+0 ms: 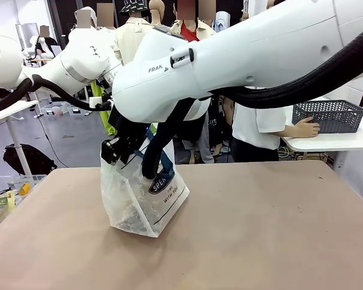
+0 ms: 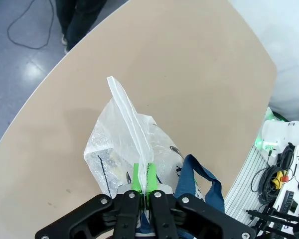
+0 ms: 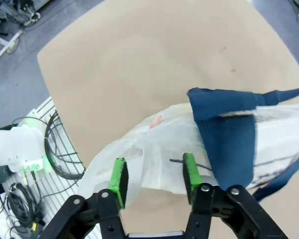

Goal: Transfer purchased items from the store into the shopping bag.
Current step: Move the Reusable shopping bag to the right side of the table.

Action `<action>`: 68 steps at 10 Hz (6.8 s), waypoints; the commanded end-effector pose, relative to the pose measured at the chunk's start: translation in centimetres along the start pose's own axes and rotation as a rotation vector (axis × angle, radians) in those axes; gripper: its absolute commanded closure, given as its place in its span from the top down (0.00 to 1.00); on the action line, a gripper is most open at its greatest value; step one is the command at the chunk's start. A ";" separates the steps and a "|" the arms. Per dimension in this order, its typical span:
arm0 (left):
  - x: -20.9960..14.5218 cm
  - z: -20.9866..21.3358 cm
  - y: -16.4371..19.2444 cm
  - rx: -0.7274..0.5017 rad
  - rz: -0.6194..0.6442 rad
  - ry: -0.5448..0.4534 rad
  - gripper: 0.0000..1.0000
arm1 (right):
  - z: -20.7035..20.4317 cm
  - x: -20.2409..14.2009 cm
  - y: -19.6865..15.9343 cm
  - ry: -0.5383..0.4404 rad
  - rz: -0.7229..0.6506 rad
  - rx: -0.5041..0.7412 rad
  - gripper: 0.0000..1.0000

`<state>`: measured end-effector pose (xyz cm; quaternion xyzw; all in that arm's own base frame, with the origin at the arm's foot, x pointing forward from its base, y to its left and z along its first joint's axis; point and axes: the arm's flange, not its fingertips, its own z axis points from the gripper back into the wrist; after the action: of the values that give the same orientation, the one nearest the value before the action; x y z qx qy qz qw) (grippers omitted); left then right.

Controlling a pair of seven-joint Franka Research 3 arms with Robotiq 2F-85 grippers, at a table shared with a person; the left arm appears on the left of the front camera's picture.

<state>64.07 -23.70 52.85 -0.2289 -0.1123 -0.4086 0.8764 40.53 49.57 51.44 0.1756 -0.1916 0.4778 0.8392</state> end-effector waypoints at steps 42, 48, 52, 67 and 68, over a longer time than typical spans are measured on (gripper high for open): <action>-16.1 20.0 15.9 0.673 0.541 -0.137 0.00 | 31.2 -47.2 -19.2 -0.118 -1.277 -0.674 1.00; -15.4 21.0 16.4 0.684 0.503 -0.140 0.58 | 31.2 -47.2 -19.2 -0.118 -1.277 -0.674 1.00; -14.5 21.7 15.9 0.654 0.430 -0.208 1.00 | 31.2 -47.2 -19.2 -0.118 -1.277 -0.674 1.00; -5.7 6.9 3.0 0.181 -0.108 -0.173 1.00 | 31.2 -47.2 -19.2 -0.118 -1.277 -0.674 1.00; -5.7 6.9 3.0 0.181 -0.108 -0.173 1.00 | 31.2 -47.2 -19.2 -0.118 -1.277 -0.674 1.00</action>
<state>62.53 -14.96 55.66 -0.1794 -0.2296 -0.4275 0.8557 30.56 -9.14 53.45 0.0139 -0.2389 -0.2040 0.9493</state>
